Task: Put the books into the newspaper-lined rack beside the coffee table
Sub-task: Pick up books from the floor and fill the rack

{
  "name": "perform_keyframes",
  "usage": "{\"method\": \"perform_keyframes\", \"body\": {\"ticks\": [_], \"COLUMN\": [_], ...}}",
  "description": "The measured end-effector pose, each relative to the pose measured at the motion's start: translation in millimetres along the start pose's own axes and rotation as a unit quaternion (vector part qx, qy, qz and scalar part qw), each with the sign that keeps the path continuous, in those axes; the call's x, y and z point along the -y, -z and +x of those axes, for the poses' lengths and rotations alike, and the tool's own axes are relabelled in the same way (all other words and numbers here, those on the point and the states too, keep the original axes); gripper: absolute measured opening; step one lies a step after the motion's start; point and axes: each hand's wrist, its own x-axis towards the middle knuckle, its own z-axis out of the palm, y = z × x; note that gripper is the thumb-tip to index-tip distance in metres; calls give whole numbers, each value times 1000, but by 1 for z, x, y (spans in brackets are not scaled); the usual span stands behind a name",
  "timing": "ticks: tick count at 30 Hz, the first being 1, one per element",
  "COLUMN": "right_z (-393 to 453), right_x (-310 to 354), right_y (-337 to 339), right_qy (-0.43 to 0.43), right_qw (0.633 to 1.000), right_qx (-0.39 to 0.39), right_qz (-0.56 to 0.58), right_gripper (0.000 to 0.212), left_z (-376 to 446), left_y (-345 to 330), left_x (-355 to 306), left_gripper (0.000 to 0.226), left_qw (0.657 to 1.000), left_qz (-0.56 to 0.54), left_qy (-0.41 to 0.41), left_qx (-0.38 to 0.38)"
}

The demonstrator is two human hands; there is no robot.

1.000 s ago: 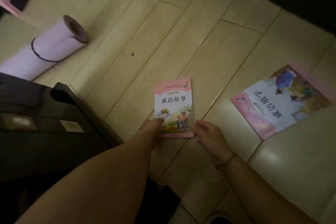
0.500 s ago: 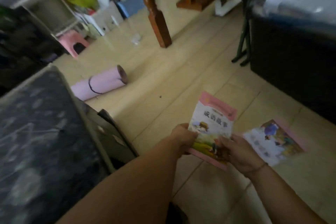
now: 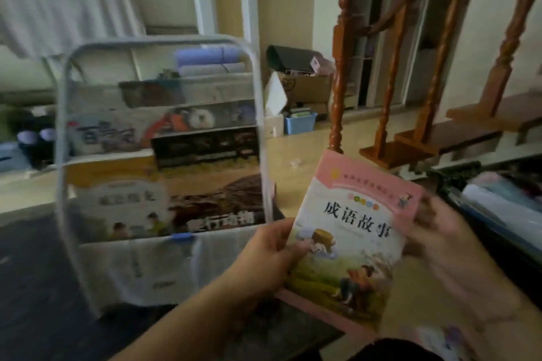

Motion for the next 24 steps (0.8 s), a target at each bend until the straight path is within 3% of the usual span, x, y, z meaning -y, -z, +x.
{"method": "perform_keyframes", "body": {"ticks": [2, 5, 8, 10, 12, 15, 17, 24], "right_z": [-2, 2, 5, 4, 11, 27, 41, 83], "right_x": [43, 76, 91, 95, 99, 114, 123, 110], "right_y": [-34, -85, -148, -189, -228, -284, -319, -384], "right_qy": [80, 146, 224, 289, 360, 436, 453, 488], "right_qw": [989, 939, 841, 771, 738, 711, 697, 638], "right_qx": [43, 115, 151, 162, 143, 156, 163, 121], "right_qz": [-120, -289, -469, -545, -552, -529, -532, -584], "right_gripper": [50, 37, 35, 56, 67, 66, 62, 52], "left_z": [-42, -86, -114, -126, -132, -134, -131, -109], "left_y": [31, 68, 96, 110, 128, 160, 181, 217], "left_x": [-7, -11, -12, -12, -12, -14, -15, 2], "left_gripper": [22, 22, 23, 23, 21, 27, 37, 68], "left_qw": [999, 994, 983, 975, 955, 870, 830, 856], "left_qz": [12, 12, 9, 4, 13, 52, 63, 208], "left_qy": [-29, -54, -82, -95, -135, -221, -244, -130], "left_qx": [-28, -92, -163, -198, -265, -437, -498, -455]}}
